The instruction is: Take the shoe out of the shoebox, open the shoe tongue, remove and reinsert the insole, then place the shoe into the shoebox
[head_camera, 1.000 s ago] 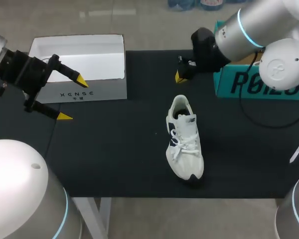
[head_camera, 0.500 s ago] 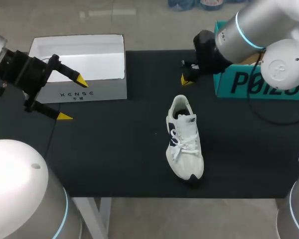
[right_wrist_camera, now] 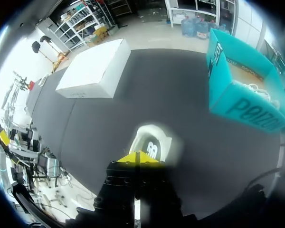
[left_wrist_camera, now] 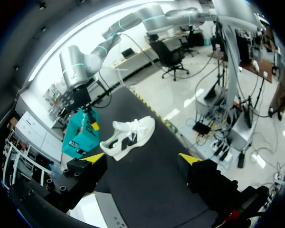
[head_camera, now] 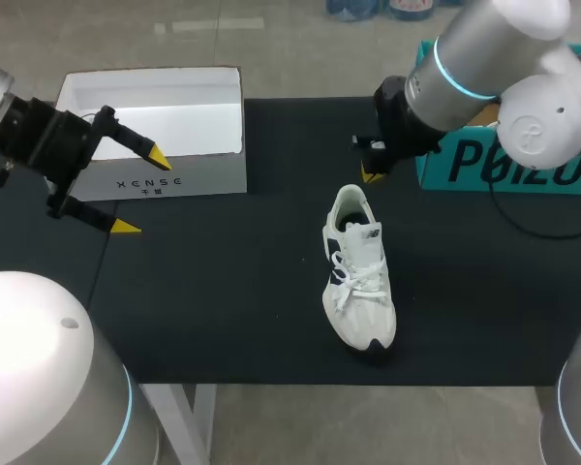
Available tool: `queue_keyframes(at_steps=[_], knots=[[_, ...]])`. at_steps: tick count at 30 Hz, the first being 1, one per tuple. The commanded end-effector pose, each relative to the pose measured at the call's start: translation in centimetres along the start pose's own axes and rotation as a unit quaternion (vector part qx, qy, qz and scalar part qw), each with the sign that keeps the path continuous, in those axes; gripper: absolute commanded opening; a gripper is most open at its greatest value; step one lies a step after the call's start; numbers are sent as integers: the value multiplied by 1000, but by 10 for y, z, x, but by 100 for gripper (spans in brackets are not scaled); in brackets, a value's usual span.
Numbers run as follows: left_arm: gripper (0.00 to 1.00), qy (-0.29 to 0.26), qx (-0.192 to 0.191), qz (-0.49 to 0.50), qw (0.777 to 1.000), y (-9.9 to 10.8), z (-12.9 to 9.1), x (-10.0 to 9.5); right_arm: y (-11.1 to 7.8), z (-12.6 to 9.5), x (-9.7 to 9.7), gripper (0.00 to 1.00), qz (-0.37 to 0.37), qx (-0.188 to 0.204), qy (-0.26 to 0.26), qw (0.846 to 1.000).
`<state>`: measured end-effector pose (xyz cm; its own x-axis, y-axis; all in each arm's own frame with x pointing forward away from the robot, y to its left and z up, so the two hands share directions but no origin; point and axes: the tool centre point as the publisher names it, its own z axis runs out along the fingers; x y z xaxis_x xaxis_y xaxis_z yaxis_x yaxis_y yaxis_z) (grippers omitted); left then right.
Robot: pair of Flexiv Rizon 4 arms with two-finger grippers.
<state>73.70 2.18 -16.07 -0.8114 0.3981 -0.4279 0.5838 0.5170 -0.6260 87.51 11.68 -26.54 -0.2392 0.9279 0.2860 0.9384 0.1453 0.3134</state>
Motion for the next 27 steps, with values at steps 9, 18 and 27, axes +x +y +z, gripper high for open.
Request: queue_keyframes(at_steps=[9, 18, 27], knots=[[100, 2, -1, 0, 1000, 0, -1, 0, -5, 43, -12, 0, 13, 9, -31, 999], [100, 2, -1, 0, 1000, 0, -1, 0, -15, 67, -13, 0, 14, 15, -46, 999], [100, 2, -1, 0, 1000, 0, -1, 0, -22, 81, -13, 0, 9, 13, -60, 998]])
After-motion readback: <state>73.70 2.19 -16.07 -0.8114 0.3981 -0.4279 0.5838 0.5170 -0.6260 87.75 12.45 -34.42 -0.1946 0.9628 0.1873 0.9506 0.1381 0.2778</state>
